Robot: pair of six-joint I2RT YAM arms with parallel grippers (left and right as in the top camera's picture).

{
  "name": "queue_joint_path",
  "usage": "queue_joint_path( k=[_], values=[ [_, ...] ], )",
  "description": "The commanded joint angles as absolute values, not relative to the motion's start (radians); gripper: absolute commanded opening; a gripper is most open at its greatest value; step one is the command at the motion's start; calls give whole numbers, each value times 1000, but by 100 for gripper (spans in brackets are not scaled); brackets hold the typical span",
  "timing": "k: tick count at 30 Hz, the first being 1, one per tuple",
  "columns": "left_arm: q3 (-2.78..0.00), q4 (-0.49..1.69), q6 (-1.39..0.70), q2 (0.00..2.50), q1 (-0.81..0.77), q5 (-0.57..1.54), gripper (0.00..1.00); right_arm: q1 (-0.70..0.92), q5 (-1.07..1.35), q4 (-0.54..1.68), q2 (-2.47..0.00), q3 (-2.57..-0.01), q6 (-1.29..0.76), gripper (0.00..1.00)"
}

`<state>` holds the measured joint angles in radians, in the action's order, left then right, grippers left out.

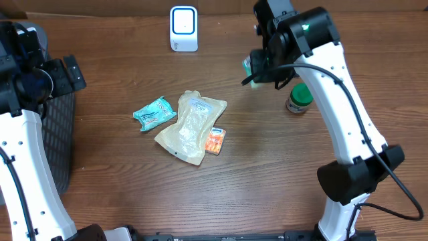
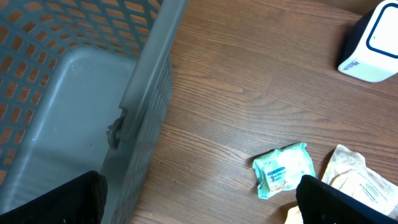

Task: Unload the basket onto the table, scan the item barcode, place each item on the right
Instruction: 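Hold the teal pack in front of the scanner window, then carry the teal pack right beside the jar and release it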

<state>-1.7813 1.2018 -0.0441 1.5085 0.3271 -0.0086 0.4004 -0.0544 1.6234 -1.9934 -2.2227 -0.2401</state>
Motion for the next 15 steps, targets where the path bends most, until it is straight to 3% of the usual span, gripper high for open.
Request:
queue_joint_path(
  k=[1,15],
  values=[
    [-1802,1200,-22,1511,327,-10,100,374,-81,1577,-2011,-2065,-268,4],
    [-1802,1200,-22,1511,327,-10,100,294,-325,1330,-2012,-1695,-362,4]
  ],
)
